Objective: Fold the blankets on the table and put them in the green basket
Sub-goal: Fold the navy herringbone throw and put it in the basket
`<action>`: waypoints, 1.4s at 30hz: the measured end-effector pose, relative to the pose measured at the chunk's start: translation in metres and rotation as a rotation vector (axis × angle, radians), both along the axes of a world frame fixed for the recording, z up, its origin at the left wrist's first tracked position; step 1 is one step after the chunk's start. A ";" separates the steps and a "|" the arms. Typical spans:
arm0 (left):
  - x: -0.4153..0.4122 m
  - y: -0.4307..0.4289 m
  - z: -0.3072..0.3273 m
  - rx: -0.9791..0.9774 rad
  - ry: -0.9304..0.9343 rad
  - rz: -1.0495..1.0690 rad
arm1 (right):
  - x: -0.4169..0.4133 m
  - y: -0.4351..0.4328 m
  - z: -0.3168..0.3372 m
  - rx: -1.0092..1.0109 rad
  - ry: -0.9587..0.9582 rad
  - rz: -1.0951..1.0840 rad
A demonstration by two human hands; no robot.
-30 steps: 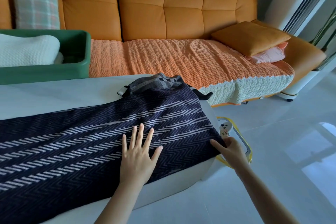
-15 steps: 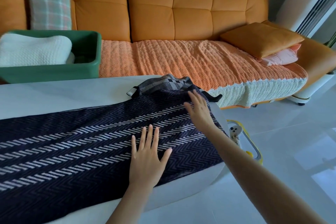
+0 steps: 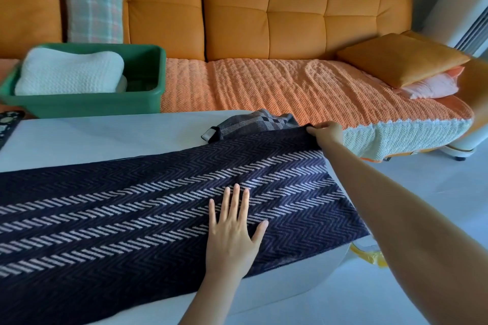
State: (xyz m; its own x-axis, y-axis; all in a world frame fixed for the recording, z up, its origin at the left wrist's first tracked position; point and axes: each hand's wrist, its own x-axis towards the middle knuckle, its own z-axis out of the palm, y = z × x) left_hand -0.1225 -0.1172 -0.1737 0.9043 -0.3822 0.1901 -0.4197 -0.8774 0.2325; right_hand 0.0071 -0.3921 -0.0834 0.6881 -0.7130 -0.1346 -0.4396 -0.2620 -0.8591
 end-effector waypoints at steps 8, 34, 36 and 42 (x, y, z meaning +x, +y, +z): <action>0.000 -0.001 0.001 -0.017 0.003 0.027 | -0.048 0.083 -0.020 -0.787 -0.162 0.681; 0.006 0.010 0.024 -0.141 0.281 -0.115 | -0.078 0.005 0.024 0.022 0.129 0.301; 0.004 0.018 0.035 -0.478 0.388 -0.054 | -0.075 0.021 0.039 -0.001 0.066 0.371; -0.008 0.059 0.071 -1.210 0.609 0.141 | -0.054 0.134 0.068 -0.060 0.076 0.698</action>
